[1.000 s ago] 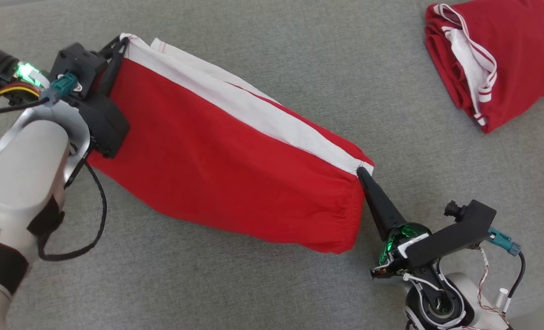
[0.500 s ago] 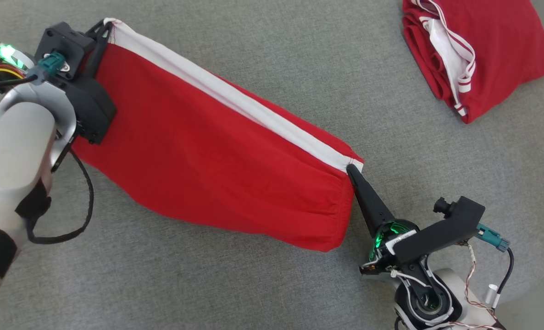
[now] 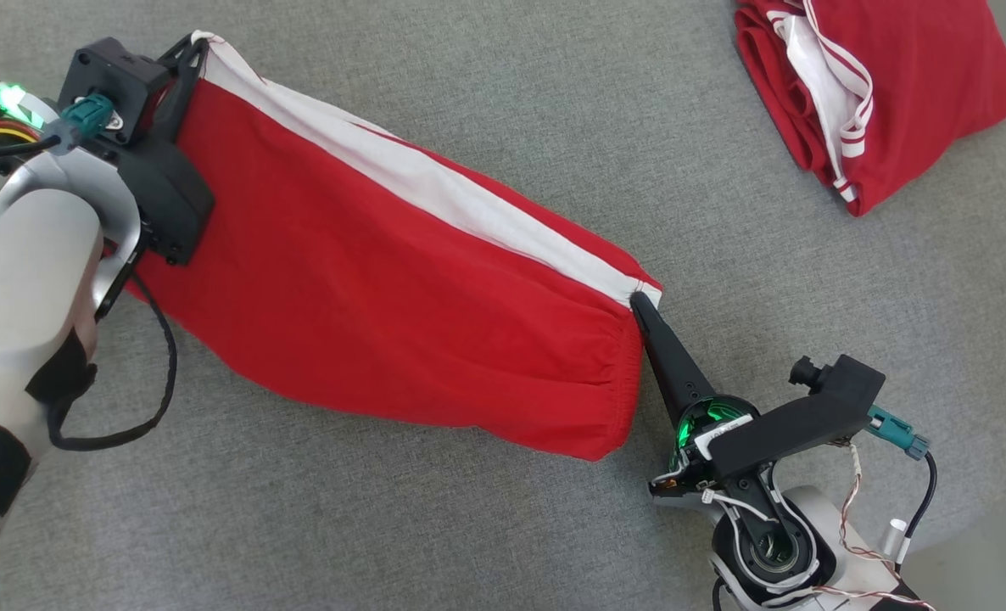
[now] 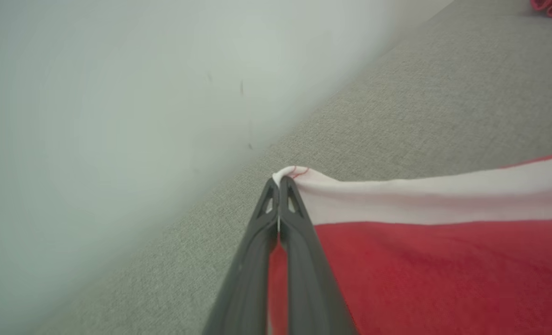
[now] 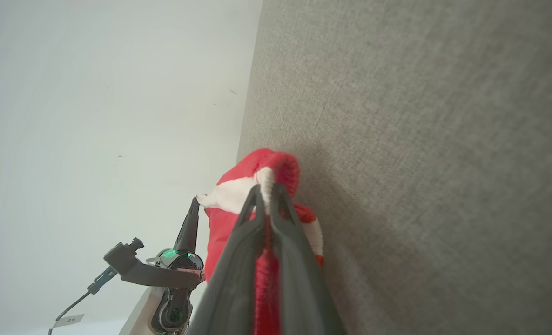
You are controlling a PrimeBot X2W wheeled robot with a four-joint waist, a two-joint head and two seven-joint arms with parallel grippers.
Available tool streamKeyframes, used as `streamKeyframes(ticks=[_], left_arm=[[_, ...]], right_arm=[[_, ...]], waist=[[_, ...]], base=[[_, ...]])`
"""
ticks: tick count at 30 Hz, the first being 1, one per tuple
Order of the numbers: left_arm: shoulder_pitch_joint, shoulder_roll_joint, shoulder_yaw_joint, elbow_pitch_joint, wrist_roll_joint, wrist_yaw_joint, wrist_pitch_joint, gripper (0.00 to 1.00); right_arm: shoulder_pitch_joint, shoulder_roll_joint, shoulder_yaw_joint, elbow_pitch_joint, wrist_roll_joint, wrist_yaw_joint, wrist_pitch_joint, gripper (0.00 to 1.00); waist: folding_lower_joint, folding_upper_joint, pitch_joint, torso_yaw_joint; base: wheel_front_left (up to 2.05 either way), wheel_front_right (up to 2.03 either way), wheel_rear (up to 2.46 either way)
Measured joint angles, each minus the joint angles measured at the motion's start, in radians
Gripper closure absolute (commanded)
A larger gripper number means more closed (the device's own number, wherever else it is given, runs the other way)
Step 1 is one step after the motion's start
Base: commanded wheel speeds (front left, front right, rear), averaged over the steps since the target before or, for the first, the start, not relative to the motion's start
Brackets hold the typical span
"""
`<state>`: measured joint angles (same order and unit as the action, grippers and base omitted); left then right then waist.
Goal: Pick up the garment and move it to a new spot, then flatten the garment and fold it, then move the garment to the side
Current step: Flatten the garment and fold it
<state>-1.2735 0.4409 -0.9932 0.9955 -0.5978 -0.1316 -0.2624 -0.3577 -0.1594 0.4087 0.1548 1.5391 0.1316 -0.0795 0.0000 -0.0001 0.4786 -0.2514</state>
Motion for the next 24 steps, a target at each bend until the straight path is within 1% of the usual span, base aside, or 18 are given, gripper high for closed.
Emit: streamKeyframes(ticks=[1,2,3,4,5,8,11,13,16,18,19,21,22,24], left_arm=[[0.003,0.002,0.005,-0.003,0.003,0.0,0.0,1.0],[0.006,0.002,0.011,-0.007,0.006,0.0,0.0,1.0],[0.011,0.001,0.021,-0.012,0.007,0.004,0.0,0.86],[0.02,-0.001,0.033,-0.018,0.006,0.009,0.0,0.25],[0.032,-0.003,0.045,-0.022,0.003,0.011,0.0,0.0],[0.066,-0.008,0.09,-0.054,0.003,0.041,0.0,0.0],[0.116,-0.013,0.133,-0.072,0.0,0.069,0.0,0.0],[0.149,-0.016,0.161,-0.081,-0.002,0.076,0.0,0.0],[0.195,-0.026,0.204,-0.082,-0.017,0.081,0.0,0.0],[0.231,-0.041,0.225,-0.063,-0.035,0.079,0.0,0.0],[0.248,-0.051,0.247,-0.052,-0.065,0.079,0.0,0.0],[0.261,-0.061,0.254,-0.036,-0.078,0.077,0.0,0.0],[0.265,-0.066,0.259,-0.025,-0.083,0.069,0.0,0.0],[0.271,-0.075,0.258,0.0,-0.09,0.061,0.0,0.0]], right_arm=[[-0.002,0.0,0.002,0.004,0.0,0.0,-0.001,0.58],[-0.002,-0.001,0.003,0.008,0.0,0.0,-0.004,0.21],[-0.003,-0.002,0.003,0.012,-0.002,0.0,-0.009,0.0],[-0.004,-0.003,0.004,0.015,-0.008,0.0,-0.019,0.0],[-0.005,-0.005,0.002,0.019,-0.018,0.0,-0.034,0.0],[-0.007,-0.024,0.004,0.032,-0.053,0.0,-0.076,0.0],[-0.01,-0.057,0.007,0.066,-0.106,0.001,-0.124,0.0],[-0.009,-0.076,0.006,0.093,-0.131,0.001,-0.145,0.0],[-0.009,-0.1,-0.007,0.147,-0.208,0.001,-0.17,0.0],[-0.007,-0.113,-0.043,0.195,-0.28,0.0,-0.178,0.0],[-0.006,-0.116,-0.068,0.218,-0.324,0.0,-0.181,0.0],[-0.001,-0.105,-0.179,0.252,-0.435,0.0,-0.181,0.0],[0.001,-0.101,-0.215,0.26,-0.505,0.0,-0.182,0.0],[0.011,-0.068,-0.311,0.267,-0.625,0.0,-0.182,0.0]], waist=[[0.0,0.0,-0.002,0.001],[0.0,0.0,-0.004,0.002],[0.0,0.0,-0.007,0.004],[0.0,0.0,-0.01,0.005],[0.0,0.0,-0.014,0.007],[0.0,0.0,-0.028,0.012],[0.0,0.0,-0.045,0.018],[0.0,0.0,-0.057,0.023],[0.0,0.0,-0.078,0.029],[0.0,0.0,-0.093,0.033],[0.0,0.0,-0.1,0.034],[0.0001,0.0001,-0.113,0.039],[0.0,0.0001,-0.118,0.041],[0.0,0.0001,-0.126,0.048]], base=[[0.0,0.0,0.0],[0.0,0.0,0.0],[0.0,0.0,0.0],[0.0,0.0,0.0],[0.0,0.0,0.0],[0.0,0.0,0.0],[0.0,0.0,0.0],[0.0,0.0,0.0],[0.0,0.0,0.0],[0.0,0.0,0.0],[0.0,0.0,0.0],[0.0,0.0,0.0],[0.0,0.0,0.0],[0.0,0.0,0.0]])
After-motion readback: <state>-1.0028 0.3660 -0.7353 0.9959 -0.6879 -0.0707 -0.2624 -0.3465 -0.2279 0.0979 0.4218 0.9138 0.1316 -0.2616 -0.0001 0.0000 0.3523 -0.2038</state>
